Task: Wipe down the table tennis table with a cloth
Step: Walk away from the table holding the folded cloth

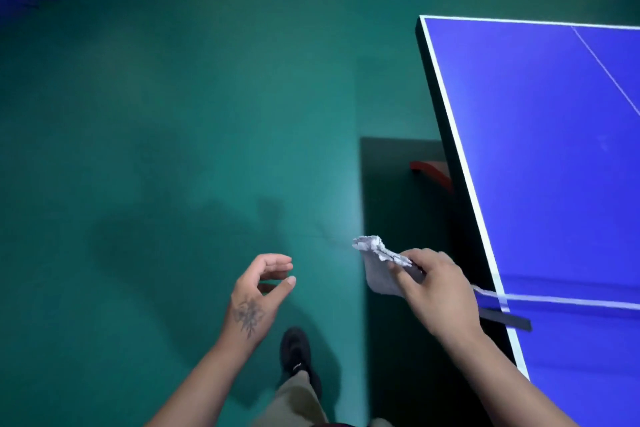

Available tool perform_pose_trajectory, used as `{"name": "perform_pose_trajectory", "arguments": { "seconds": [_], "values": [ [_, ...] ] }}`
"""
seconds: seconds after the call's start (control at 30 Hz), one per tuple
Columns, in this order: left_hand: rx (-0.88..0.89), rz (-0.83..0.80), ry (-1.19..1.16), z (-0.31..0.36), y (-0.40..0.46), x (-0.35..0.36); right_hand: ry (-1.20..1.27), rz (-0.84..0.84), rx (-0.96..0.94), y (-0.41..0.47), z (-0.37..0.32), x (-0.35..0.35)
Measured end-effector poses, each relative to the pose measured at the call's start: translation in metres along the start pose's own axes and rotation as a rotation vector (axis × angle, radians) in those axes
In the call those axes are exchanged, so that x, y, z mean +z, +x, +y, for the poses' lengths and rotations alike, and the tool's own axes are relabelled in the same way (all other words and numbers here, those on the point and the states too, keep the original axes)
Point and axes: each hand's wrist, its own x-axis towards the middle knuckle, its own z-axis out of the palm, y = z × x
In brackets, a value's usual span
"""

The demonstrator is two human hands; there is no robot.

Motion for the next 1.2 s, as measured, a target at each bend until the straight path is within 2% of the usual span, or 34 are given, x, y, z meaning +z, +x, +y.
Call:
{"name": "perform_pose_trajectory", "arguments": {
  "seconds": [0.17,0.33,0.6,0.77,1.07,1.2],
  "values": [
    [0.051,-0.087,0.037,0.038,0.122,-0.018,-0.026,0.089,-0.056,0.1,-0.05,0.007],
    [0.124,-0.08,0.045,0.082,0.234,-0.017,0.067,0.173,-0.081,0.194,-0.082,0.01],
    [0.135,-0.067,0.072,0.123,0.427,0.02,0.246,0.17,-0.037,0.389,-0.101,0.015],
    [0.052,-0.049,0.062,0.162,0.545,0.041,0.326,0.1,0.024,0.536,-0.111,-0.002],
    [0.035,0.021,-0.045,0.23,0.754,0.057,0.308,0.059,-0.002,0.776,-0.171,-0.037],
    [0.04,-0.041,-0.075,0.247,0.861,0.065,0.284,0.071,0.042,0.873,-0.186,-0.027]
  ]
}}
